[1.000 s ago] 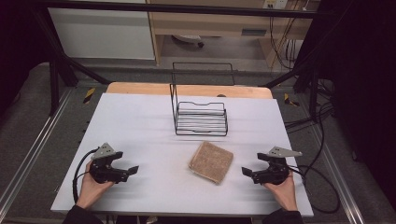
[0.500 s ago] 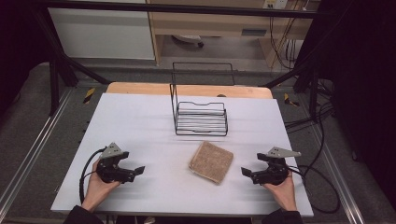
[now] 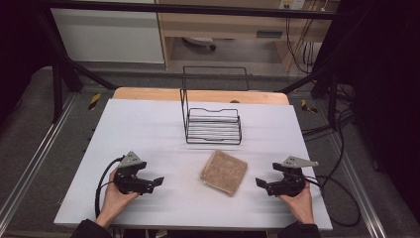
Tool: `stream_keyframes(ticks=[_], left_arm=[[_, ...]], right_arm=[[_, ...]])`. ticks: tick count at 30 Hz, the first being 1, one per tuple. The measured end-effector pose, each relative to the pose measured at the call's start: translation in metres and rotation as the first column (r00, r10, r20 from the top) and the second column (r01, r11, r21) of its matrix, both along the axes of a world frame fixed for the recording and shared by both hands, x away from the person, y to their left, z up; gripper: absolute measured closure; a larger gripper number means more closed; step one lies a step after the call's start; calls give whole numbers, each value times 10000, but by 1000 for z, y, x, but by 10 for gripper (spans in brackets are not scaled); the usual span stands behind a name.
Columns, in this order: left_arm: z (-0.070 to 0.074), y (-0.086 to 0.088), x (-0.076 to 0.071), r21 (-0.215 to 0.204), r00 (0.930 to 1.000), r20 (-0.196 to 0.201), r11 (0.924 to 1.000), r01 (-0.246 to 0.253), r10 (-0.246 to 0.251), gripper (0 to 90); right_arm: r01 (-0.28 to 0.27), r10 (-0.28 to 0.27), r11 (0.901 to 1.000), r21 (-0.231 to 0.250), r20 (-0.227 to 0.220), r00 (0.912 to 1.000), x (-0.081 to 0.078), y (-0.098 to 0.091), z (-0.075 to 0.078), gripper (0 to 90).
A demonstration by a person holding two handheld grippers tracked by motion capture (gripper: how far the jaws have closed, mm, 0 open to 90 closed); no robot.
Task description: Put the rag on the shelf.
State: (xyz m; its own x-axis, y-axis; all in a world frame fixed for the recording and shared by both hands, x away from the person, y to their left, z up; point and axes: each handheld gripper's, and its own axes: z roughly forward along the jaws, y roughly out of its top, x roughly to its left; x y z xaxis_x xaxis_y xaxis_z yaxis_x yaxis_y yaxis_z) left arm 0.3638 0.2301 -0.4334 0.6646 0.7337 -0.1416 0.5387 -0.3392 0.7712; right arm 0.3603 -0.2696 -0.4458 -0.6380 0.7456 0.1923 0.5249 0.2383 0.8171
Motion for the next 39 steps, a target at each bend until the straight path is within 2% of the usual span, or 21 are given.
stream_keyframes(ticks=[7, 8, 10, 11, 14, 25, 27, 36, 39], left_arm=[[6, -21, 3, -227, 9998, -159, 9997, 106, -110, 81], [8, -29, 4, -325, 9996, -208, 9993, 173, -180, 85], [9, -34, 5, -337, 9994, -224, 9991, 243, -251, 88], [11, -44, 7, -335, 9993, -213, 9989, 315, -322, 94], [13, -54, 8, -418, 9987, -256, 9982, 421, -432, 102], [11, -101, 15, -113, 9943, -476, 9954, 948, -952, 128], [11, -108, 17, -126, 9922, -657, 9943, 1055, -1061, 142], [8, -132, 23, -95, 9904, -806, 9937, 1121, -1125, 255], [2, -139, 25, 136, 9901, -935, 9942, 1067, -1050, 299]], right_arm=[[10, -10, 10000, -52, -19, 10000, 0, 0, 0, 6], [5, -5, 10000, -54, -21, 10000, 0, 0, 0, 6], [-3, 3, 10000, -67, -25, 10000, 0, 1, 0, 6], [-10, 10, 9999, -125, 10, 10000, 0, 2, 0, 6], [-54, 54, 9999, -156, 5, 10000, 0, 3, 0, 5], [-53, 53, 9998, -194, -15, 10000, 0, 4, 0, 6], [-41, 40, 9998, -203, -40, 10000, 0, 4, -1, 6], [-79, 79, 9997, -247, -35, 10000, 0, 4, -1, 6], [-73, 73, 9997, -251, -29, 10000, 0, 4, -1, 6]])
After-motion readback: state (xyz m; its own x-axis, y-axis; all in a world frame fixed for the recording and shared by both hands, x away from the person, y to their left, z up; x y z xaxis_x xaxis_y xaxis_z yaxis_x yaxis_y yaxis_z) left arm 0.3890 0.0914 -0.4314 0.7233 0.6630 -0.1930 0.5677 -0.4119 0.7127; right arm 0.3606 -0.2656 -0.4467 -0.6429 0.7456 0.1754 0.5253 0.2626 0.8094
